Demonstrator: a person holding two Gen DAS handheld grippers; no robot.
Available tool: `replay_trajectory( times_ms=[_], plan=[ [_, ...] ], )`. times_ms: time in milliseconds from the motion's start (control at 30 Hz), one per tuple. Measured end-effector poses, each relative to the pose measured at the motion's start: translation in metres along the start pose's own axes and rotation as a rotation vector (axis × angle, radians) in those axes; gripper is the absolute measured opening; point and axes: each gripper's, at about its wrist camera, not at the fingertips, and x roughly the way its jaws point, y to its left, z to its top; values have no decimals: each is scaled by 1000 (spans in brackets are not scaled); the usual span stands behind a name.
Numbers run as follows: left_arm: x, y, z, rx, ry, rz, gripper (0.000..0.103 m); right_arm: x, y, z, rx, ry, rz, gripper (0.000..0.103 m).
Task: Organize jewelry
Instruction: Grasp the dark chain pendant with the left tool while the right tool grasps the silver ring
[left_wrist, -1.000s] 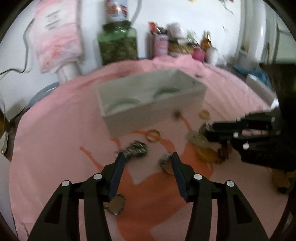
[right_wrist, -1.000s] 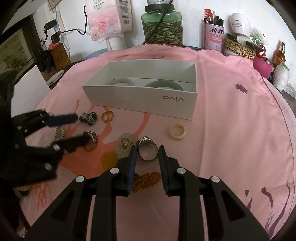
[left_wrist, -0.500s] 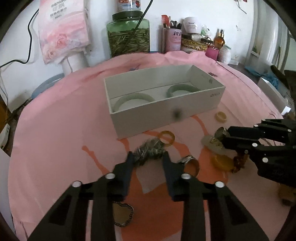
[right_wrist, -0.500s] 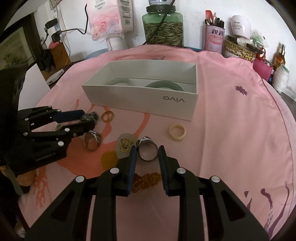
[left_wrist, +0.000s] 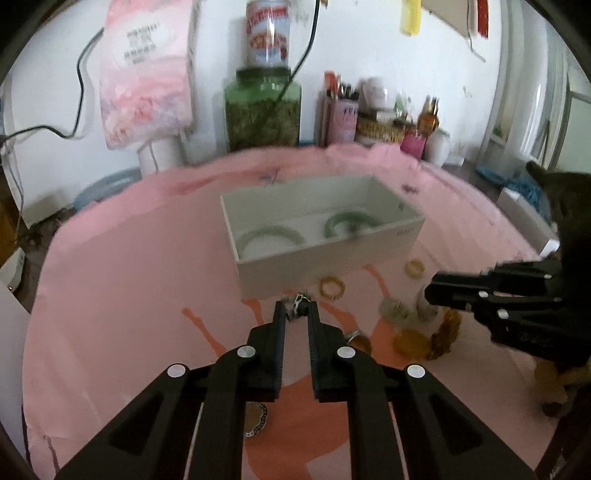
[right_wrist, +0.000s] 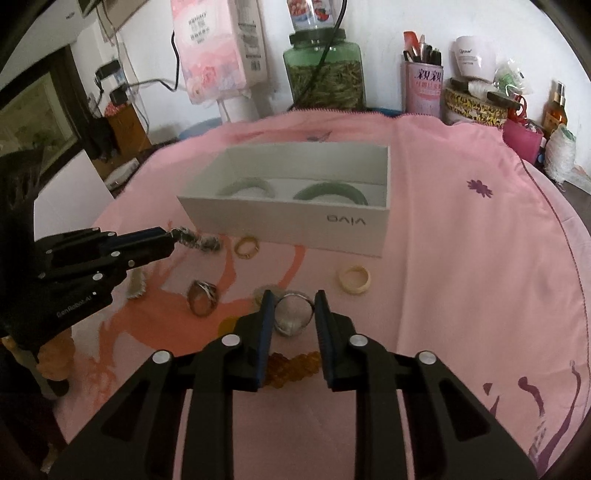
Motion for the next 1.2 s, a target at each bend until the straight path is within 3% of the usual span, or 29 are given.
replay_trajectory(
  times_ms=[33,233,333,367,533,600,800,867,1100,1167,1200],
  plan=[
    [-4,-1,2,-1,-12,-9,2,-4,-1,1,12,-11,17,0],
    [-11,-10,6,3,-25,-25,1,-6,-3,4,5,0,21,3],
    [-7,-8,4,-7,-10,-25,1,-2,-6,2,23,16,34,36],
    [-5,-6,3,-14,-1,-33,1,0,-5,1,20,26,31,37],
    [2,3,-4,-37,52,-65,1,14,1,-7,-17,88,9,35],
    [6,3,-8,-25,70,-53,2,16,3,-10,-30,102,5,19],
    [17,-4,-17,33,116,-50,2,-1,0,-9,-13,42,18,10],
    [22,-5,-19,36,133,-47,2,-5,-1,-7,-3,28,18,0],
    [22,-11,-20,64,127,-45,2,0,-2,-5,2,61,26,1],
    [22,-9,-20,56,130,-48,6,-2,-6,-3,20,62,27,5],
    [21,-8,-19,50,128,-44,25,-3,-9,-3,29,62,32,7]
  ],
)
